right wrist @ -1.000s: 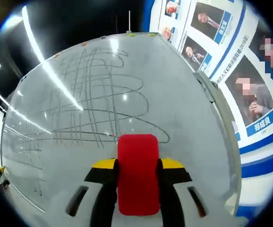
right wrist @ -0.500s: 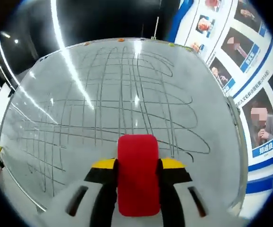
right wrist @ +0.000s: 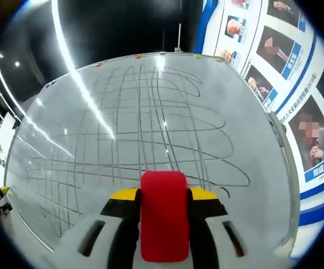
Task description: Wipe the writing off the whiteboard with the eraser
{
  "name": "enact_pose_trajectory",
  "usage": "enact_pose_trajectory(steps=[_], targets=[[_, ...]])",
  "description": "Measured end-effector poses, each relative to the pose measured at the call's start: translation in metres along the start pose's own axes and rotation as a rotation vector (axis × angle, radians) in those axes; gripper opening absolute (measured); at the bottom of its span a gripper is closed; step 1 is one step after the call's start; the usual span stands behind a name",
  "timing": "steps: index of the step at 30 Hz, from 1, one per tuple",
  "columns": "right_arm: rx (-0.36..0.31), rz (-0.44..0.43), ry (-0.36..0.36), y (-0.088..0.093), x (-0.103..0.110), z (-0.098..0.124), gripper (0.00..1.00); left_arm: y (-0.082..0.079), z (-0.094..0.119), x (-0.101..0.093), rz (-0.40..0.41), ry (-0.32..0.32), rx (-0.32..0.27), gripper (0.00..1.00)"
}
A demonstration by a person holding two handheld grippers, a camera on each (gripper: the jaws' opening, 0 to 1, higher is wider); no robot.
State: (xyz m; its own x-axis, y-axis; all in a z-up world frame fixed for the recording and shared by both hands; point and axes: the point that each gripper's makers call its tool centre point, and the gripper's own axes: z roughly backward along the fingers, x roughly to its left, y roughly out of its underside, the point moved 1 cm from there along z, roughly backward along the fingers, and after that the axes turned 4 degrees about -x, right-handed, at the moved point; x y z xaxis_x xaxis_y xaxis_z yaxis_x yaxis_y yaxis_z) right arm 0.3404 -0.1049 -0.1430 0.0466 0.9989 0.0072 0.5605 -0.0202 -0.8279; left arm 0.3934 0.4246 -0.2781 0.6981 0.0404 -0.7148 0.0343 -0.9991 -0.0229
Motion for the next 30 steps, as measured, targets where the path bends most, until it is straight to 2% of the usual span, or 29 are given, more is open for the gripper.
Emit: enact_pose_trajectory(steps=[7,10,19,21,26,30], targets=[[0.009,0.021,0.026,0.0,0.01,-0.001,0.28,-0.001,0.0,0.001,0.0,-0.001,-0.009,0.34],[0.01,0.003,-0.003,0.002,0.026,-0.001,0.28,-0.001,0.0,0.001,-0.001,-0.001,-0.01,0.34],[0.001,0.058,-0.048,0.001,0.072,-0.001,0.28,-0.002,0.0,0.001,-0.001,-0.007,-0.012,0.35],[-0.003,0.064,-0.08,0.001,0.085,-0.002,0.28,-0.002,0.0,0.001,0.001,-0.008,-0.011,0.35],[-0.008,0.136,-0.125,0.002,0.112,0.001,0.28,-0.002,-0.001,0.0,0.0,-0.01,-0.014,0.35],[-0.019,0.116,-0.141,0.006,0.121,0.002,0.28,-0.002,-0.001,0.0,0.001,-0.012,-0.011,0.35]])
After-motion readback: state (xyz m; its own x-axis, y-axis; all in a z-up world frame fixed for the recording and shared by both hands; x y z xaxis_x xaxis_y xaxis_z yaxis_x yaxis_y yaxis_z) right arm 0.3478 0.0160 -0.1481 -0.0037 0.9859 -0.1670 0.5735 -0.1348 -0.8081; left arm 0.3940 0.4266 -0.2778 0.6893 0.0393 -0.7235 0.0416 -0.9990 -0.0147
